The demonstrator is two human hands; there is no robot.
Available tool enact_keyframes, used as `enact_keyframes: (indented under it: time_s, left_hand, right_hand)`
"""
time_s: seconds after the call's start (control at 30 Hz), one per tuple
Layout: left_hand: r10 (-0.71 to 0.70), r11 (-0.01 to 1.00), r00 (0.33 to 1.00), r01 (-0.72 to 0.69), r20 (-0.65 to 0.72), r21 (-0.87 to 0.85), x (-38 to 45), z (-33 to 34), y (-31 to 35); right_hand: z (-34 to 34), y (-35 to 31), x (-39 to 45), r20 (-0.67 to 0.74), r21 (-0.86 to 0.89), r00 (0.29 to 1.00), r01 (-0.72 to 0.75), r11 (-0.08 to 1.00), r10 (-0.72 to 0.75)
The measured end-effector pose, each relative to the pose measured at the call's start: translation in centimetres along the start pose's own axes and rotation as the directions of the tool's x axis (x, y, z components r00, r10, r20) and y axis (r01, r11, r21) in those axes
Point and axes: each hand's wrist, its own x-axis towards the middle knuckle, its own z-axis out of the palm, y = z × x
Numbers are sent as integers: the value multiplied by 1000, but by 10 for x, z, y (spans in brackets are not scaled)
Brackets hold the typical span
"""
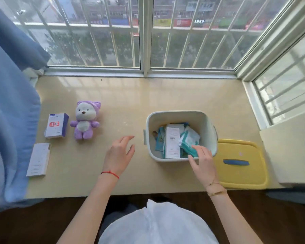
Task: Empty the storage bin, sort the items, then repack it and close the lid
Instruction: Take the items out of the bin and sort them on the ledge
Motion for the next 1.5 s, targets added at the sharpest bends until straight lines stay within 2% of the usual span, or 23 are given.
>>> enact_keyframes:
  time_s: [0.2,0.37,0.63,0.83,0.93,1.03,1.13,1.23,1.37,1.5]
  left_hand:
    - [-83,996,994,84,67,-15,26,63,58]
    - [-190,980,959,197,211,-11,51,113,69]
    - [-369,928,855,358,365,102,84,183,51]
    - [-430,897,792,431,433,101,89,219,36]
    - [-411,897,796,440,445,40,86,228,34]
    - [-395,898,811,439,431,-3,85,232,32]
    - [-396,893,828,448,397,-42,84,231,32]
    - [-406,882,849,461,339,-101,84,225,35]
    - [-445,833,835,519,324,-190,84,211,39]
    - [-439,825,856,505,273,-254,79,188,43]
  right_hand:
    - [-10,55,50,97,74,982,-166,983,159]
    - [18,78,93,203,93,934,-318,944,295]
    - [81,92,138,384,91,762,-594,800,522]
    - [106,113,148,425,12,673,-673,740,605]
    - [112,126,149,535,7,542,-769,639,647]
    - [114,131,147,613,109,500,-820,562,611]
    - [113,131,148,642,243,457,-883,401,616]
    - [109,128,148,602,352,456,-888,295,655]
    - [94,119,147,497,437,553,-825,357,669]
    - [71,107,142,490,501,581,-798,335,650]
